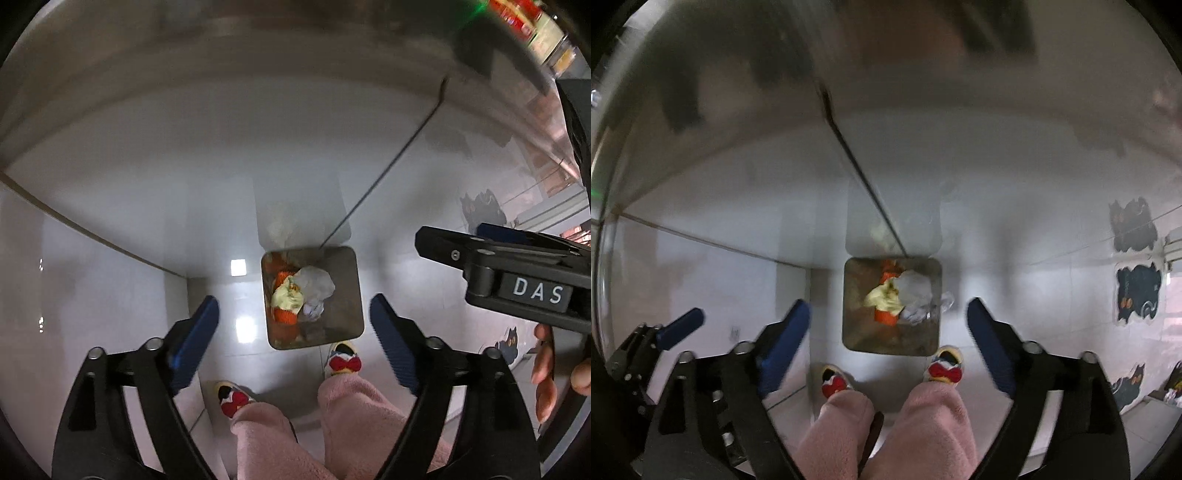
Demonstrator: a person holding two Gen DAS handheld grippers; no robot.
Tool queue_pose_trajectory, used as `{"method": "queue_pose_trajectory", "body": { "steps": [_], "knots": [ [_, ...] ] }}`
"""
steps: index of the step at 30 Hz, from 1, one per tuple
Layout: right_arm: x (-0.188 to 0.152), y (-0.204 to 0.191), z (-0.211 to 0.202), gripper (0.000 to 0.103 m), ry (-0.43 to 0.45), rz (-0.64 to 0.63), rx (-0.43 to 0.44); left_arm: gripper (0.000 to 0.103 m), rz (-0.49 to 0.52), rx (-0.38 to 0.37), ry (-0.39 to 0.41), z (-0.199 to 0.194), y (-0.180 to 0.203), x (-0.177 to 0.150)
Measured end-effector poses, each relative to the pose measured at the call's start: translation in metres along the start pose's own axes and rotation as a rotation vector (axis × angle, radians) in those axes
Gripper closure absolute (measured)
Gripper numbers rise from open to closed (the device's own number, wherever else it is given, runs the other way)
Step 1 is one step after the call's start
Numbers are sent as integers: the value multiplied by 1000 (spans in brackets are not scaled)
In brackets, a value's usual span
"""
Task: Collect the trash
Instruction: 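Raise both tools back toward the counter trash, then grasp the clear plastic bag with the right tool while the left tool grasps a clear film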
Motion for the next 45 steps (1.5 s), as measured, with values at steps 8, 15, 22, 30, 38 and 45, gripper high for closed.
{"method": "queue_pose_trajectory", "body": {
  "steps": [8, 15, 22, 30, 38, 45],
  "knots": [
    [13, -5, -71, 7, 113, 29, 53, 13, -15, 2, 92, -69, -20, 9],
    [35, -18, -144, 7, 283, -44, 53, 13, -33, 16, 196, -131, -37, 33],
    [67, -35, -183, 7, 388, -88, 71, 13, -28, 53, 293, -182, -52, 70],
    [94, -61, -192, 8, 417, -147, 87, 13, -22, 96, 387, -217, -67, 113],
    [119, -85, -171, 18, 383, -181, 110, 16, -23, 100, 388, -210, -75, 144],
    [131, -94, -129, 19, 320, -224, 72, 17, -27, 110, 368, -195, -84, 165]
  ]
}}
Point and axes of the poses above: each gripper's, at about its wrist camera, not at the fingertips, and z roughly the way its jaws point, y to its right, x to its top, the point moved 4 cm from there along z, roughly the way its jaws point, and after that the axes turned 3 degrees about x, right-handed, at the moved point
